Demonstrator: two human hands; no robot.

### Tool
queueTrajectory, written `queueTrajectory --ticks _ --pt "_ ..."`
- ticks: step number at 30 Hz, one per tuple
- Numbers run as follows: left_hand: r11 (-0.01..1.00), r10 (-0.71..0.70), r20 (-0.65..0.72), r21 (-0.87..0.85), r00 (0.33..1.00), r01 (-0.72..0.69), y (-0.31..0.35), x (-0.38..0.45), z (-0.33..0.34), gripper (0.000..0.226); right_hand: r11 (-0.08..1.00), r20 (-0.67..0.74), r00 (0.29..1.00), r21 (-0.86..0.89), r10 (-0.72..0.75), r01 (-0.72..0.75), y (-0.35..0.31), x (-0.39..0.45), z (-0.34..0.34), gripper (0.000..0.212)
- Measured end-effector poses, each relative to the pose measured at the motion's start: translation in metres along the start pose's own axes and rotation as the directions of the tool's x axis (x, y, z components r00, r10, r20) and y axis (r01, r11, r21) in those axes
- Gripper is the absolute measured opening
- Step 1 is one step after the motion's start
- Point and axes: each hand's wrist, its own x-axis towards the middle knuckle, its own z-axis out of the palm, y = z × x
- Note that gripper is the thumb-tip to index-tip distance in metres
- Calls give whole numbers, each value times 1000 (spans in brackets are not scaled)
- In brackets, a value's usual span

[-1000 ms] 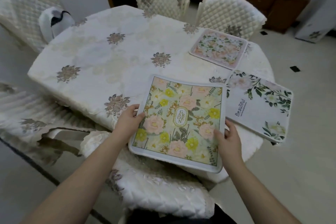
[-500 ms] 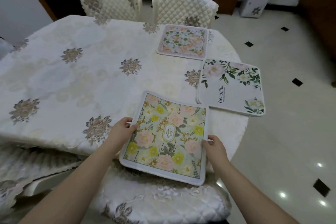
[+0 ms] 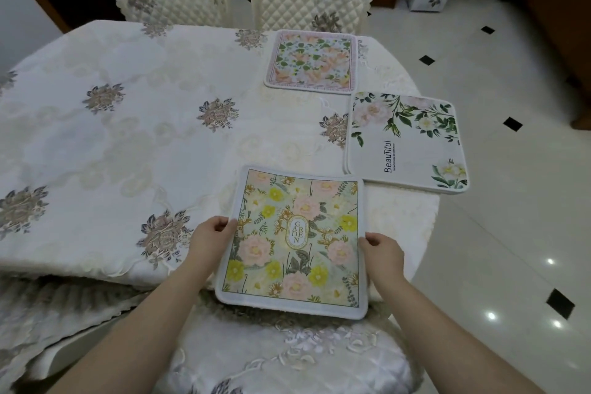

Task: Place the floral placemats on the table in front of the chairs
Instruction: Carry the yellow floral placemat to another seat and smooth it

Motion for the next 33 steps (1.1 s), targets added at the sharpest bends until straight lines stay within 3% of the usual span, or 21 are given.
queueTrajectory --ticks 13,18,22,25,27,30,33 --pt "984 93 -33 159 995 -87 -20 17 1 19 997 -103 993 -66 -55 48 6 2 15 4" --pt "926 222 12 311 975 -215 -23 24 -1 22 997 -112 992 -53 -63 58 6 2 15 9" --pt "892 316 -11 343 949 -293 -26 31 -2 44 987 -188 972 -103 -145 127 4 3 18 20" --pt "821 450 -34 407 892 -399 -13 35 8 46 948 -188 936 -170 -298 267 -18 9 31 27" --pt "738 577 3 426 817 -523 4 37 19 45 884 -115 891 -232 -439 406 -37 16 46 33" --pt "588 689 136 469 712 -659 25 44 43 47 753 57 817 -356 -574 554 -65 28 75 44" --pt "452 707 273 536 653 -713 38 55 65 53 619 210 770 -485 -603 617 -79 41 107 53"
